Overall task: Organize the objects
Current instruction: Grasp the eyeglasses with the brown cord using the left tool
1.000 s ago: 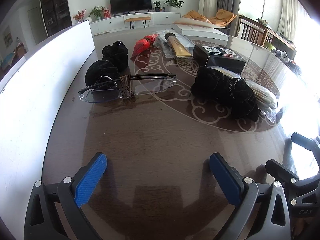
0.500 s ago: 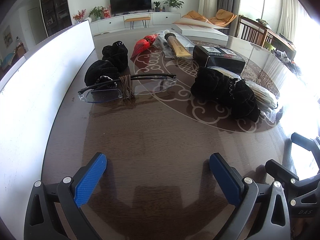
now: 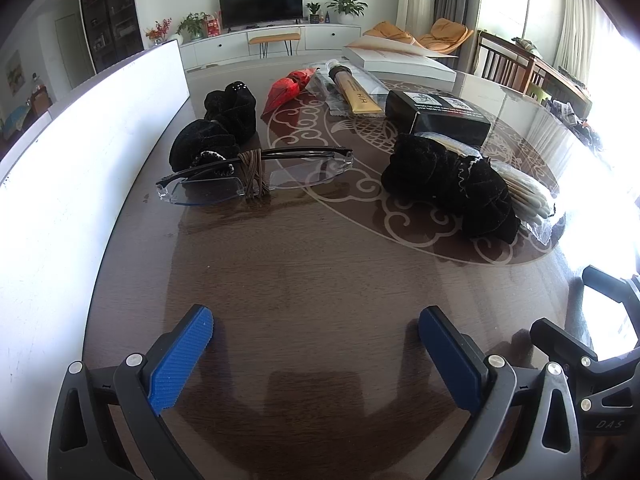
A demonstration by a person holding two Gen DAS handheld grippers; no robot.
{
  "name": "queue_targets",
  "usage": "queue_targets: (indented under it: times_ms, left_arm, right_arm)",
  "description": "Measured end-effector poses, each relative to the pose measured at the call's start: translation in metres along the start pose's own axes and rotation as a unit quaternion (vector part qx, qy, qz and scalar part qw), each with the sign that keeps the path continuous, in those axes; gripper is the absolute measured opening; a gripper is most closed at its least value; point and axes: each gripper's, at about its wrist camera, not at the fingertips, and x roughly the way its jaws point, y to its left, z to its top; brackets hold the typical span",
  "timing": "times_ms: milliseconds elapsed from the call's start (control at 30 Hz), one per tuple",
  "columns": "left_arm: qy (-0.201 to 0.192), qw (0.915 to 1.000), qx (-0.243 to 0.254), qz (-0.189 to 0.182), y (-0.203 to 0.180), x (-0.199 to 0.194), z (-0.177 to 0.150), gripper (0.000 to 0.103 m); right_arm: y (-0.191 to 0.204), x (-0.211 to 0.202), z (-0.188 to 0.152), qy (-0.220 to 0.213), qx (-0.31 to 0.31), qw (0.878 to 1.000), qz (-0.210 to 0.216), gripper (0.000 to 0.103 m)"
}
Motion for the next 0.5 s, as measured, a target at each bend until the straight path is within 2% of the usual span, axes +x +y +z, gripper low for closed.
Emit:
queue_targets:
  times_ms: [67,100,167,233,300,367,433,500]
  left_arm:
    - [0.004,1.0,0.008,-0.002,0.0,-0.004,0.008,0.103]
    - [-0.014,0.9997,0.017,-0.004,0.002,-0.011,0.016,0.103]
    - [-0.068,0.9967,0.041,0.017,0.003,-0.026,0.037,0.103]
    - [-0.092,0.9929,0.061,0.045,0.004,-0.025,0.064,0.103]
    - [-0.078,0.9938,0.062,0.05,0.011,-0.005,0.088,0.103]
    - [-0.038,0.9973,0.052,0.035,0.02,0.024,0.101,0.103]
    - [0.007,0.9994,0.034,0.003,0.027,0.043,0.099,0.103]
    - [0.013,0.999,0.028,-0.031,0.026,0.04,0.083,0.103]
  right_arm:
    - [0.0,0.0,0.0,0.0,0.0,1.0,0.0,0.103]
    - [0.0,0.0,0.0,0.0,0.0,1.0,0.0,0.103]
    - [0.0,0.0,0.0,0.0,0.0,1.0,0.0,0.103]
    - [0.0,0.0,0.0,0.0,0.0,1.0,0.0,0.103]
    - [0.0,0.0,0.0,0.0,0.0,1.0,0.0,0.103]
    - [0.0,0.0,0.0,0.0,0.0,1.0,0.0,0.103]
    - [0.0,0.0,0.0,0.0,0.0,1.0,0.0,0.103]
    - [0.0,0.0,0.0,-0.001,0.001,1.0,0.0,0.103]
